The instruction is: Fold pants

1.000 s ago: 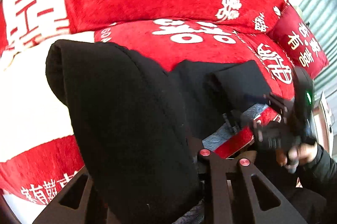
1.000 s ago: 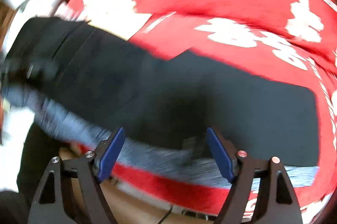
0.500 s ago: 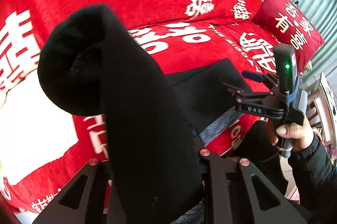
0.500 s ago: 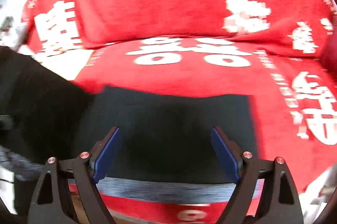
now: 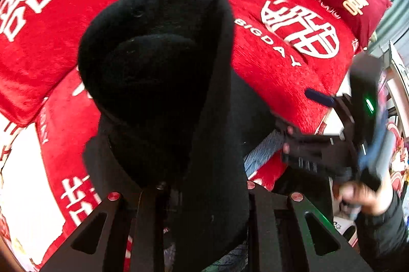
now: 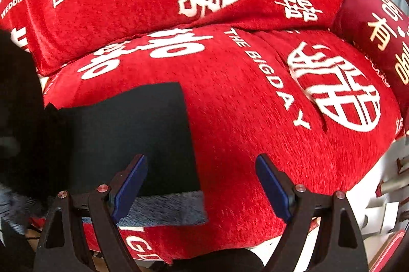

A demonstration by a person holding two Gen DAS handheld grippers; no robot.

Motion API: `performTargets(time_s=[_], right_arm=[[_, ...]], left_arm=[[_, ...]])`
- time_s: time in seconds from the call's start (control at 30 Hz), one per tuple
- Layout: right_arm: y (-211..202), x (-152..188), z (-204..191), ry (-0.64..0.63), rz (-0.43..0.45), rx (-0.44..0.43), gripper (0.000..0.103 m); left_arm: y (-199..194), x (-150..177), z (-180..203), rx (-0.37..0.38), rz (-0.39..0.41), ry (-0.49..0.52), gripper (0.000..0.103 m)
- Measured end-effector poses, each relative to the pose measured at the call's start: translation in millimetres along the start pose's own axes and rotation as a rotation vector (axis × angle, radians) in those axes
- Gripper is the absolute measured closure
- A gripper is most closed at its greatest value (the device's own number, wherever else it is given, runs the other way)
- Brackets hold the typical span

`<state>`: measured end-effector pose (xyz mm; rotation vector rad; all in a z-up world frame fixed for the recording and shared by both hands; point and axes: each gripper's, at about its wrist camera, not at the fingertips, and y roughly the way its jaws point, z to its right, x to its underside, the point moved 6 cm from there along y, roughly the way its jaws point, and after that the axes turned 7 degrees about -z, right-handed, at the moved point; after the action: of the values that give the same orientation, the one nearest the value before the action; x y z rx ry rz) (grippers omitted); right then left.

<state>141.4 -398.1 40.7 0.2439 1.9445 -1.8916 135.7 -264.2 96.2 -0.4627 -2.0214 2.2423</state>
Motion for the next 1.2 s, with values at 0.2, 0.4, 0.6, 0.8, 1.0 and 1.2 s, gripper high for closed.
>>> performTargets(time_s=[0.2,0.4,0.6,0.8,1.0,1.2], right_arm=[[13.2,16.8,14.5,0.01,-0.037,0.0,0.014],[12.7,28.8,22.0,0.02,-0.026,-0.061,0.014],[5.5,39.9,5.7,-0.057,0.01,-0.188,0.014],[-21.5,44.2,-2.1,-0.157,0.08,-0.265,0.014],[-46.8,41.7,1.0,-0.131,0.126,-0.437,0.008],[-35.0,49.5,-32.7,-0.174,0.059,-0.468,0.009]], left_arm=[[62.2,-27.8,16.8,-0.044,-0.108,-0.012,0.079],[71.3,-28.6,30.7,0.07,-0.107,-0.026,0.022],[20.6,-22.5,48.6,0.048,-0.001,0.095,0.022],[-1.7,0.8,-11.7,0.05,0.07,-0.048,0.021],[28.1,47.9,-103.3,0.03,0.034,-0.339,0.021],[47.8,78.7,-119.3,0.067,0.033,-0.444,0.021]])
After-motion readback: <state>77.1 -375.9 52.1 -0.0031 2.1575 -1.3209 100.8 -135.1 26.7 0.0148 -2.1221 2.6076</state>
